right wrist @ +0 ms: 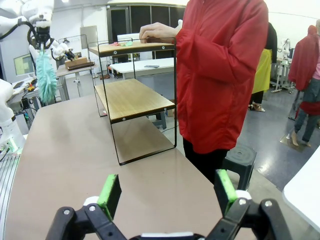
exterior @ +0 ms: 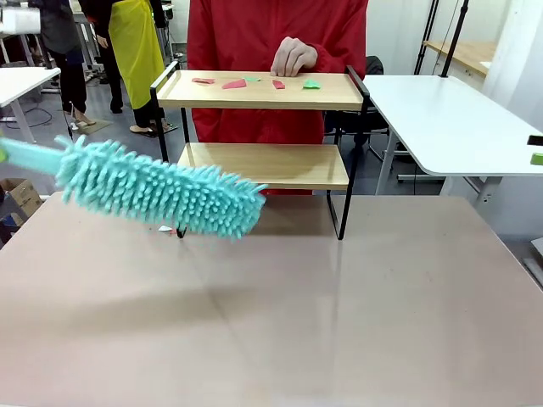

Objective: Clean the shelf.
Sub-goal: Clean the specific section of the Shelf indicated by the human with the Duster.

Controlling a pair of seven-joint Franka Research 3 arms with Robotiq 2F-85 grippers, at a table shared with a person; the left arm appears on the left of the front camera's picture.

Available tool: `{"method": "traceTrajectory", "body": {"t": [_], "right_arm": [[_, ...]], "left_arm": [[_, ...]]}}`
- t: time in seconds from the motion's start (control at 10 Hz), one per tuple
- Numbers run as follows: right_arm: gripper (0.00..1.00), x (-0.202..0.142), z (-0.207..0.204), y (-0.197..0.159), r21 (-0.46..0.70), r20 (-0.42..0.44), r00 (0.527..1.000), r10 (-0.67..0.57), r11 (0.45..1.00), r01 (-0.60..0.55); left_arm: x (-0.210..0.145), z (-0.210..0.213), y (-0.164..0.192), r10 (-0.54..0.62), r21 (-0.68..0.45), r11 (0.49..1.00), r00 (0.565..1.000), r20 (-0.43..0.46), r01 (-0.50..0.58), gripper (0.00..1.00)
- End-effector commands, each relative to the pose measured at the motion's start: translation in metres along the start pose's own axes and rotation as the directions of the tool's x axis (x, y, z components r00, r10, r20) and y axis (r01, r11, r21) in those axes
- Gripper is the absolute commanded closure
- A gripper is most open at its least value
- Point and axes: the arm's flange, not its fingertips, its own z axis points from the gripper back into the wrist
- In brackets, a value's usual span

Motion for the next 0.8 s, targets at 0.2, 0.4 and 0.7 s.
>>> {"method": "traceTrajectory", "body": {"t": [0.2, 0.4, 0.7], "right_arm": [[0.00, 0.004, -0.001, 0.001, 0.001, -0.001, 1.000, 0.008, 1.000, -0.008], [0.00, 0.004, -0.001, 0.001, 0.001, -0.001, 1.000, 0.008, 1.000, -0.008], [0.00, 0.004, -0.001, 0.001, 0.001, -0.001, 1.000, 0.008, 1.000, -0.008]], "left_arm": [[0.084, 0.071, -0.042, 0.106, 0.047, 0.992, 0.983, 0.152, -0.114, 0.87], [0.117, 0.094, -0.063, 0.211, 0.052, 0.973, 0.958, 0.193, -0.224, 0.87], [0.183, 0.122, -0.094, 0.410, 0.083, 0.895, 0.882, 0.231, -0.438, 0.87]]}}
